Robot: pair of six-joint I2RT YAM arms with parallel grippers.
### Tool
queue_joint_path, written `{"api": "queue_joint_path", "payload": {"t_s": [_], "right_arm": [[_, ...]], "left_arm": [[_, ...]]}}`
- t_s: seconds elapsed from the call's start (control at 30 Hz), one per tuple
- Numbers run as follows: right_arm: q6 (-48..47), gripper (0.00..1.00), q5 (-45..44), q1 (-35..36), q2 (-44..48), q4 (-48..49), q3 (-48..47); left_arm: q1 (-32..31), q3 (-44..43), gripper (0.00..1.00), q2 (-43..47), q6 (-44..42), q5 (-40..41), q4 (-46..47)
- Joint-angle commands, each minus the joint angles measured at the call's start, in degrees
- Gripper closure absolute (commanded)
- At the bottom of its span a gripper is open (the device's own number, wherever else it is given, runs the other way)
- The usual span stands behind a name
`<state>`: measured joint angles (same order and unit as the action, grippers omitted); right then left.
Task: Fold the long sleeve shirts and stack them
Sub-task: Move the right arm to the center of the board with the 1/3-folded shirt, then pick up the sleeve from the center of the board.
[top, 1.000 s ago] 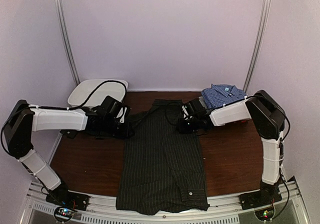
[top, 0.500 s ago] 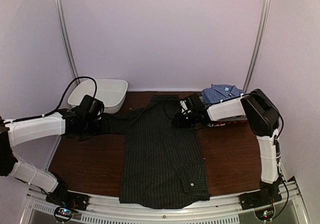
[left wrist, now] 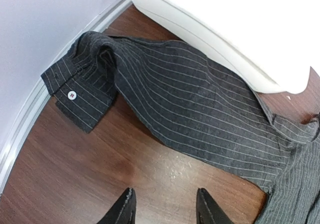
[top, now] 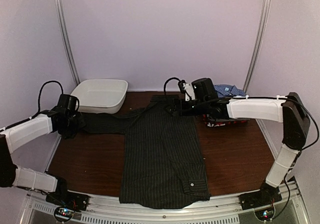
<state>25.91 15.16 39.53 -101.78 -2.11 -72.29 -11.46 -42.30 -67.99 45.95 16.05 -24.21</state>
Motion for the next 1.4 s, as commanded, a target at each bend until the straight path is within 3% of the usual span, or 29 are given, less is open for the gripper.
{"api": "queue_joint_path", "payload": {"t_s": [0.0,0.23,0.43,0.67,0.9,1.03,1.2,1.37], "right_arm": [[-0.3,0.0,-2.6,1.0,8.2,1.9,4.5],[-0.1,0.0,-5.5,-0.7,21.1,2.0,11.4],[2.4,0.0,-5.4,-4.6,29.8,5.9,18.1],[1.3,0.02,-0.6,-5.8,33.7,5.4,20.3],[-0.6,0.05,-1.5,-5.9,37.9,0.8,20.4],[-1.2,0.06,-2.4,-5.9,40.2,-1.4,20.2],[-1.1,0.1,-2.5,-5.9,42.5,-3.6,20.0],[-1.2,0.14,-3.0,-5.9,44.6,-5.1,20.3]], "left_arm": [[3.9,-1.3,0.57,-5.3,-0.8,-2.9,4.5],[10.7,-2.1,0.55,-13.7,-1.1,-6.7,10.7],[13.0,-3.4,0.5,-18.6,-2.9,-10.0,16.5],[14.0,-7.0,0.48,-23.2,-2.3,-8.2,17.2],[15.2,-10.0,0.51,-26.1,0.4,-3.5,15.2],[15.7,-10.6,0.52,-27.7,0.3,-4.8,17.2],[15.7,-11.6,0.6,-29.2,-1.4,-5.3,19.0],[15.7,-10.2,0.93,-27.4,-2.2,-6.5,20.6]]}}
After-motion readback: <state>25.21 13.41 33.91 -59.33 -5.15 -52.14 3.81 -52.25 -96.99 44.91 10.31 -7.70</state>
